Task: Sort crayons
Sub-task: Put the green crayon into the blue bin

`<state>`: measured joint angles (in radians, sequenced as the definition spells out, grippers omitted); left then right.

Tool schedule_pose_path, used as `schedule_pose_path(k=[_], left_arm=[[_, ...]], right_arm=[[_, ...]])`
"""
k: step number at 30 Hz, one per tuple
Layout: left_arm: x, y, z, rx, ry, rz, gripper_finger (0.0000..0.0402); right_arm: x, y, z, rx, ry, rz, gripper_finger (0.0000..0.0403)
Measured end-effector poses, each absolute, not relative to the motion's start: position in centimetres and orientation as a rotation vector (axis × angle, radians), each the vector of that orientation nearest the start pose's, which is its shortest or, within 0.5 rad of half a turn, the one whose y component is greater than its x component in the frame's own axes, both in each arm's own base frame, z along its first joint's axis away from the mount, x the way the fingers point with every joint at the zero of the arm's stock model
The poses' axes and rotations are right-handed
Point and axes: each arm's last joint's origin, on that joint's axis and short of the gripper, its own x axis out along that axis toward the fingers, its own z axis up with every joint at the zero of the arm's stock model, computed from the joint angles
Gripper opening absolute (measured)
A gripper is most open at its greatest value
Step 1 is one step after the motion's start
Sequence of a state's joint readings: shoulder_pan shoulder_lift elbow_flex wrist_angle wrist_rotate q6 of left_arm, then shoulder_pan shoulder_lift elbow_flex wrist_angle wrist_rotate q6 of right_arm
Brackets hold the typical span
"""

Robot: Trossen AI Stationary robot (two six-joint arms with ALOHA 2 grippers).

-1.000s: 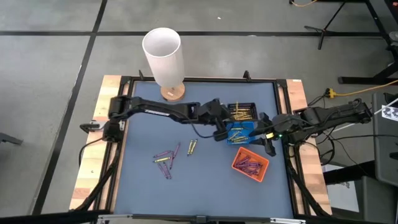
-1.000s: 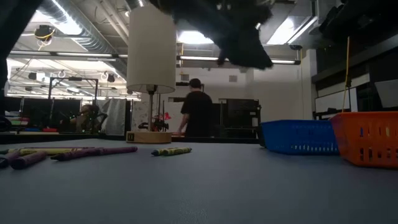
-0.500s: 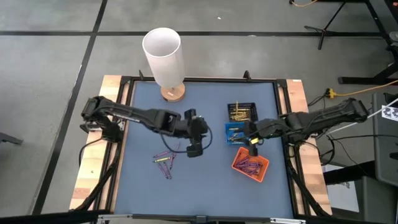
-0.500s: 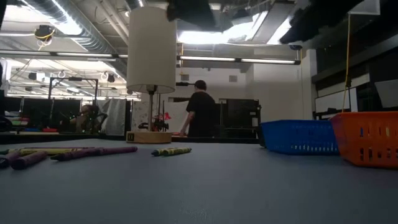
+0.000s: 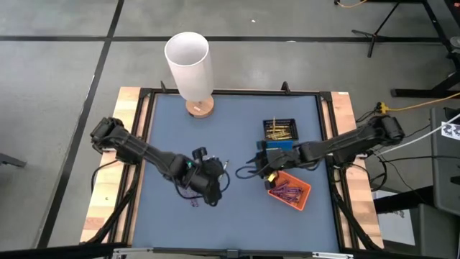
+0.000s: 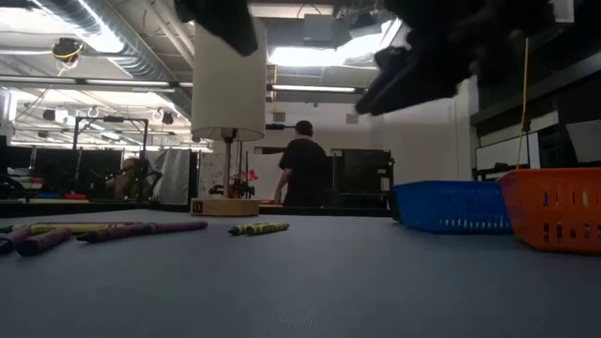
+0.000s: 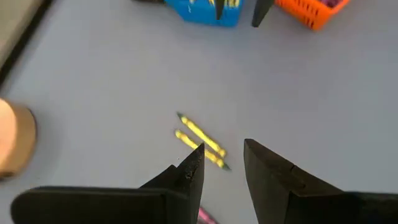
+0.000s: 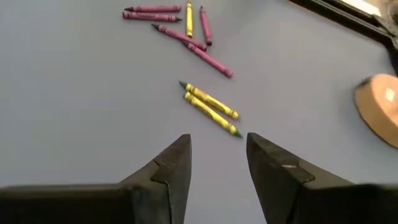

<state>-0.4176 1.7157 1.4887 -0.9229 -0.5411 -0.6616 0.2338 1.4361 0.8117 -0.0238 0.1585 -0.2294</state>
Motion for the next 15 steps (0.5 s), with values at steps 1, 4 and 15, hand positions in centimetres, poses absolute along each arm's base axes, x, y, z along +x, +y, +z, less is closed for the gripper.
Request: schedule_pose_path(k=[1, 4, 15], left_arm=[[32.2, -13.0, 28.0, -0.085, 0.923, 0.436, 0.0096], [31.7, -13.5, 27.0, -0.119, 0.930, 0.466, 0.0096], [30.2, -13.7, 23.8, -0.190, 0.959, 0.581, 0.0096]], right_arm=[[29.3, 6.3, 20.9, -0.355, 0.615, 0.157, 0.0154], [30.5, 5.6, 19.7, -0.363, 0.603, 0.185, 0.0154], [33.8, 2.0, 16.5, -0.261, 0.504, 0.352, 0.0154]])
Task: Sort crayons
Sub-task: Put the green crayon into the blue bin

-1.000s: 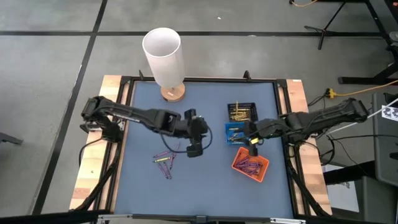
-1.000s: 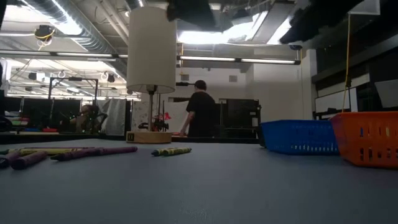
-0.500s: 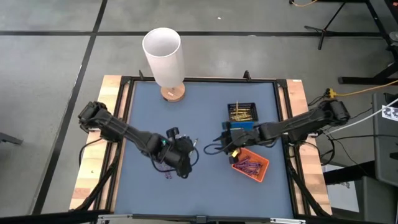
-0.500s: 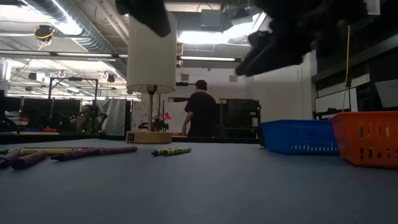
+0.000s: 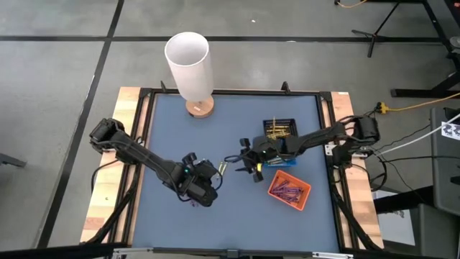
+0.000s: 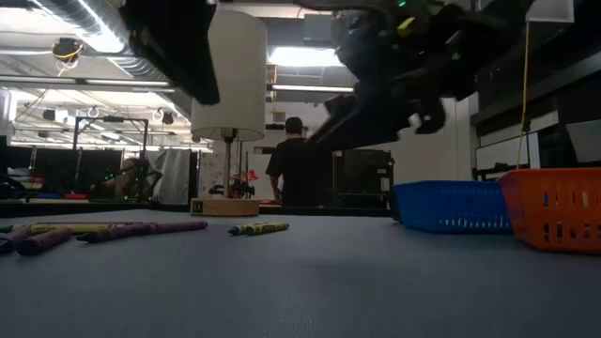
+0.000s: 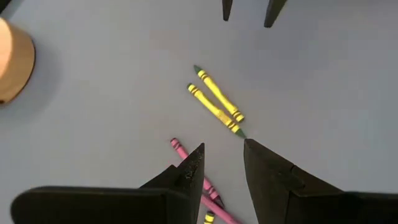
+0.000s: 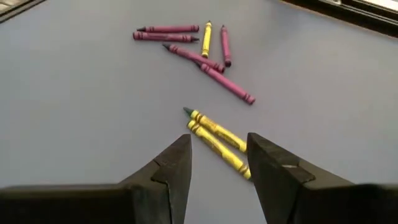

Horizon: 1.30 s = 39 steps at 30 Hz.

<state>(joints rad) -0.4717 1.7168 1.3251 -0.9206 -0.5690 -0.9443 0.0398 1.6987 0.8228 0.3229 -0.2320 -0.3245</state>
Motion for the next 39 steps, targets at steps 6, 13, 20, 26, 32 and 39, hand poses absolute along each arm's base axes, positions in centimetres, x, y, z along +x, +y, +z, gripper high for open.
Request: schedule_pose_path(k=[6, 13, 20, 26, 32, 39], left_arm=[[29.9, -13.6, 22.8, -0.217, 0.960, 0.605, 0.0096], [30.0, -13.6, 22.7, -0.228, 0.956, 0.607, 0.0096], [30.0, -13.7, 22.7, -0.231, 0.955, 0.600, 0.0096], [30.0, -13.7, 22.7, -0.234, 0.951, 0.599, 0.0096], [30.0, -13.7, 22.7, -0.235, 0.949, 0.599, 0.0096], [30.0, -13.7, 22.7, -0.235, 0.949, 0.598, 0.0096]], right_arm=[[36.5, 1.4, 15.8, -0.276, 0.508, 0.380, 0.0154], [39.3, 1.5, 14.7, -0.319, 0.596, 0.418, 0.0154], [40.4, 1.2, 12.9, -0.324, 0.688, 0.421, 0.0154], [40.4, 0.6, 11.2, -0.325, 0.742, 0.408, 0.0154], [40.3, 0.7, 10.8, -0.315, 0.783, 0.415, 0.0154], [40.1, 0.7, 10.6, -0.311, 0.806, 0.418, 0.0154]])
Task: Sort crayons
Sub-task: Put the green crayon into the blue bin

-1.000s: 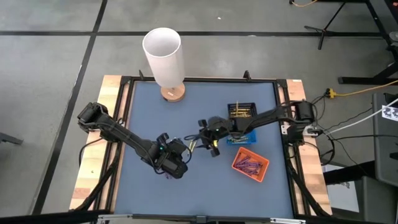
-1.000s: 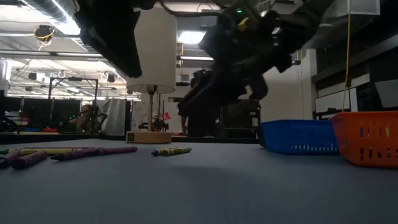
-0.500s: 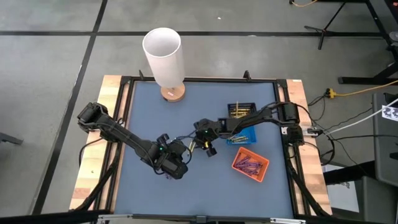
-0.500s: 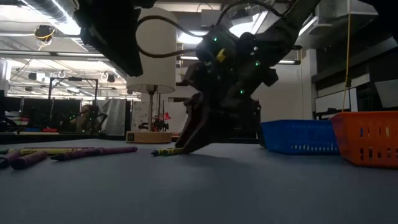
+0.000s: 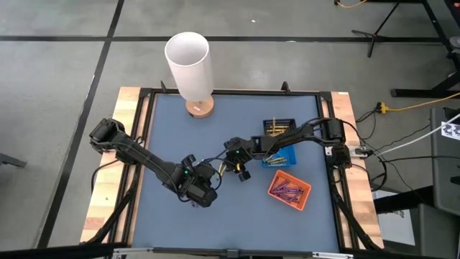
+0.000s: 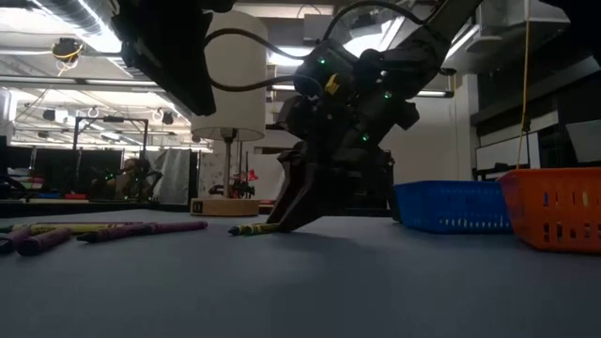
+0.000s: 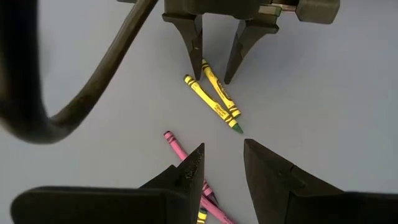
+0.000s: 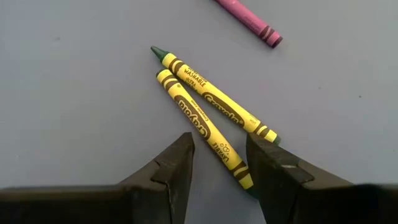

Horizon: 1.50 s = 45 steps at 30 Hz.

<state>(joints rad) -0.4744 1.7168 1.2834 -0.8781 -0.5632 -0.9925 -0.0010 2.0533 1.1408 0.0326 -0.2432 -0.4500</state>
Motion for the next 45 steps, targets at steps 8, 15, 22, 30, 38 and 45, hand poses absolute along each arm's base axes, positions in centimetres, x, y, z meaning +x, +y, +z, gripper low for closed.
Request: schedule_pose_path(k=[8, 15, 22, 30, 38, 45], left_arm=[[30.0, -13.7, 22.7, -0.235, 0.949, 0.598, 0.0096], [30.0, -13.7, 22.7, -0.235, 0.949, 0.598, 0.0096], [30.0, -13.7, 22.7, -0.228, 0.952, 0.594, 0.0096], [30.0, -13.7, 22.7, -0.230, 0.955, 0.592, 0.0096], [30.0, -13.7, 22.7, -0.231, 0.954, 0.591, 0.0096], [30.0, -13.7, 22.7, -0.229, 0.953, 0.592, 0.0096]], right_arm=[[40.0, 0.7, 10.5, -0.310, 0.812, 0.419, 0.0142], [39.9, 0.7, 10.5, -0.310, 0.818, 0.423, 0.0069], [39.9, 0.7, 10.4, -0.309, 0.820, 0.425, 0.0015], [39.6, 0.7, 11.3, -0.286, 0.833, 0.409, 0.0030], [37.3, 0.7, 15.8, -0.270, 0.906, 0.413, 0.0023], [34.4, 0.7, 20.6, -0.188, 0.939, 0.381, 0.0023]])
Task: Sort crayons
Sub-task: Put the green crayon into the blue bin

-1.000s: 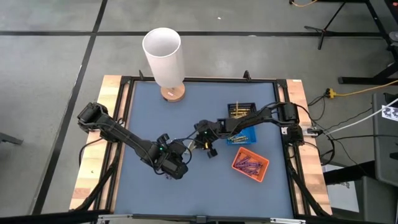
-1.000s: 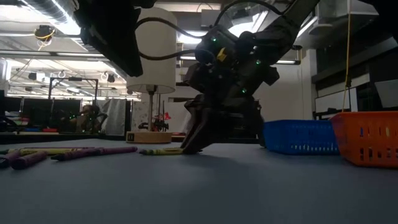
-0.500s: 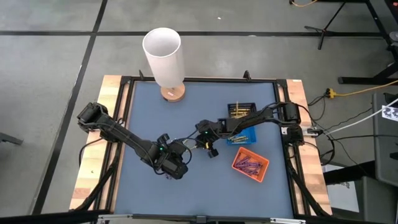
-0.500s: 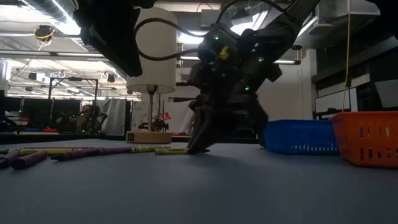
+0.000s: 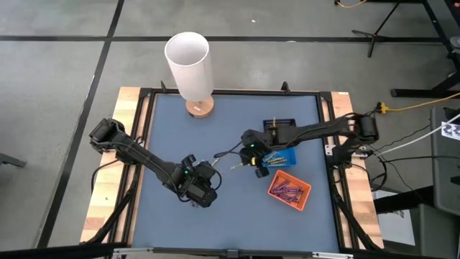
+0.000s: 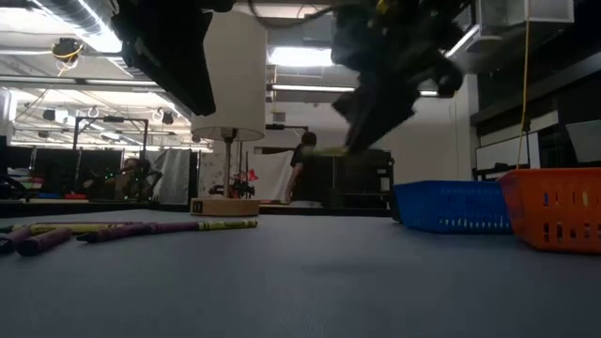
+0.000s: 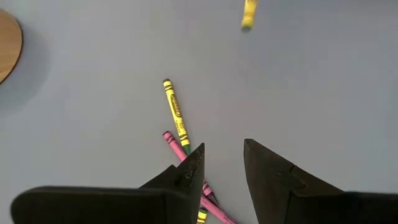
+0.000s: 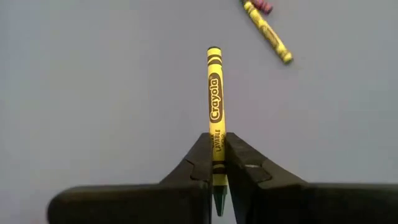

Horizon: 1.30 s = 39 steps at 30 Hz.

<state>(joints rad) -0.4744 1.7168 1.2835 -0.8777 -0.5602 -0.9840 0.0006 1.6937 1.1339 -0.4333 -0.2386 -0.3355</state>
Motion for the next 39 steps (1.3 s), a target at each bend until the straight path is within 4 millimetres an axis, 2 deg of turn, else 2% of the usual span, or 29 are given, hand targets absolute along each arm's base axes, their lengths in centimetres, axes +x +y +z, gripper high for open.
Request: schedule_pose_path(k=[8, 14, 18, 22, 26, 32, 39], left_arm=[[30.2, -13.5, 22.7, -0.232, 0.946, 0.600, 0.0096], [30.4, -13.0, 22.7, -0.240, 0.944, 0.614, 0.0096], [30.5, -12.7, 22.7, -0.250, 0.941, 0.627, 0.0096], [30.6, -12.2, 22.7, -0.264, 0.959, 0.645, 0.0096], [30.3, -11.2, 22.4, -0.256, 1.087, 0.618, 0.0096], [29.8, -9.9, 22.1, -0.290, 1.266, 0.597, 0.0096], [29.1, -9.8, 21.3, -0.323, 1.367, 0.566, 0.0096]], right_arm=[[30.4, 0.7, 24.2, -0.130, 1.046, 0.373, 0.0024], [27.7, 0.6, 25.5, -0.075, 1.161, 0.328, 0.0025], [26.5, 0.5, 25.6, -0.086, 1.260, 0.296, 0.0025], [25.9, 0.3, 25.4, -0.097, 1.338, 0.207, 0.0025], [25.6, 0.0, 25.3, -0.114, 1.377, 0.123, 0.0025], [25.5, 0.0, 25.3, -0.118, 1.385, 0.111, 0.0026], [25.4, 0.0, 25.3, -0.120, 1.403, 0.115, 0.0026]])
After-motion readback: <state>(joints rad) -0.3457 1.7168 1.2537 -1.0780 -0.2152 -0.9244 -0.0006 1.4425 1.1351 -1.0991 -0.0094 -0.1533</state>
